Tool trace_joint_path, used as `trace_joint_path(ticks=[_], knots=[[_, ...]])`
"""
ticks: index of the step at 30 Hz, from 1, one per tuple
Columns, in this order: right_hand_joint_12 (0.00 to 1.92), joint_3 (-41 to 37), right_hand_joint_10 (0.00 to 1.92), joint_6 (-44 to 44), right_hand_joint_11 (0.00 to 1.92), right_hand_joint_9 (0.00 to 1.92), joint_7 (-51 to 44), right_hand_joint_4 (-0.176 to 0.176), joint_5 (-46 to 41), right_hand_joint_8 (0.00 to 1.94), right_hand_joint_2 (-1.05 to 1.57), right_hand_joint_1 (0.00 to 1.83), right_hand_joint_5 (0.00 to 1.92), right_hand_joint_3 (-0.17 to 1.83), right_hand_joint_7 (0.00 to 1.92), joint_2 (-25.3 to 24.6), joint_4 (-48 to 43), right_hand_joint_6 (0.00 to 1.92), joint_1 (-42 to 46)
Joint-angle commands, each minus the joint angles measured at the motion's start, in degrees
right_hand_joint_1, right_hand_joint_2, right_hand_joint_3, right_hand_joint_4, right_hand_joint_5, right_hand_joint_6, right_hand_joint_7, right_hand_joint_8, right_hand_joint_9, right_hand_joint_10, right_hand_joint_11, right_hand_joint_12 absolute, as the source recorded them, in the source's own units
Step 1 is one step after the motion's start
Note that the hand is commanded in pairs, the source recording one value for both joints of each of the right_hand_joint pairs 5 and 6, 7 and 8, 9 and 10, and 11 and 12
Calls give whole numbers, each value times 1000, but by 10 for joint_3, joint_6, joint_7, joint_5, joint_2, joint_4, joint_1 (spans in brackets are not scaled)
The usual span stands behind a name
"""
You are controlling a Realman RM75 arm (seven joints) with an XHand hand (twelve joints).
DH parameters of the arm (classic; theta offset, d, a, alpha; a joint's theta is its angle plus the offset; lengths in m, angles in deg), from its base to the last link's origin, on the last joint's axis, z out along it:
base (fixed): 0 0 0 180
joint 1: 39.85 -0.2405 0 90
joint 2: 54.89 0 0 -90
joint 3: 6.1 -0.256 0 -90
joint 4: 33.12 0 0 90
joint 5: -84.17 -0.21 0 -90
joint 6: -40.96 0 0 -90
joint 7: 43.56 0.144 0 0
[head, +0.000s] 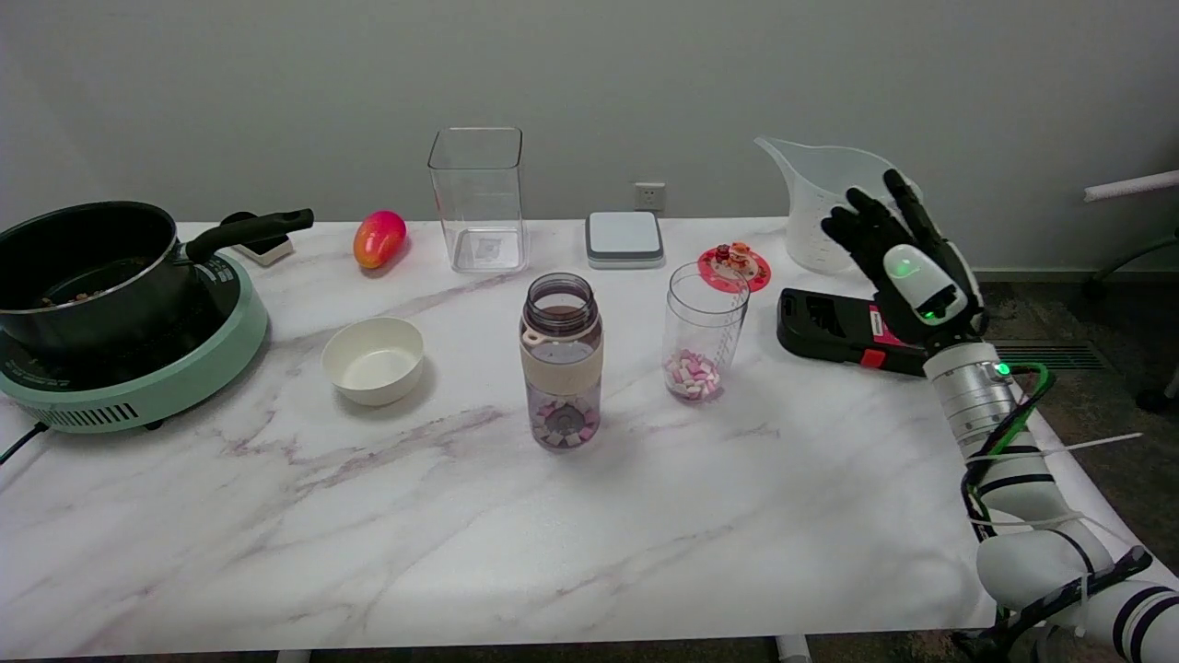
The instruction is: Pick up the measuring cup.
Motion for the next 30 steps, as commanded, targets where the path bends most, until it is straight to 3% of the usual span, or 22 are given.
trace_joint_path(ticks=[1,8,13,21,30], knots=[[569,22,577,91,569,577,-27,0,104,484,-90,1147,105,1080,484,-49,-57,105,-7],[556,27,555,136,556,555,-93,0,137,474,-130,1212,171,1115,474,-73,-18,171,-40],[542,63,533,121,542,533,-95,0,171,539,-231,1251,221,1281,539,-75,66,221,-106],[499,95,503,80,499,503,-146,0,203,707,-161,1282,296,1210,707,-108,233,296,-201],[518,85,527,68,518,527,-236,0,219,716,-249,1301,298,1298,716,-109,214,298,-220]])
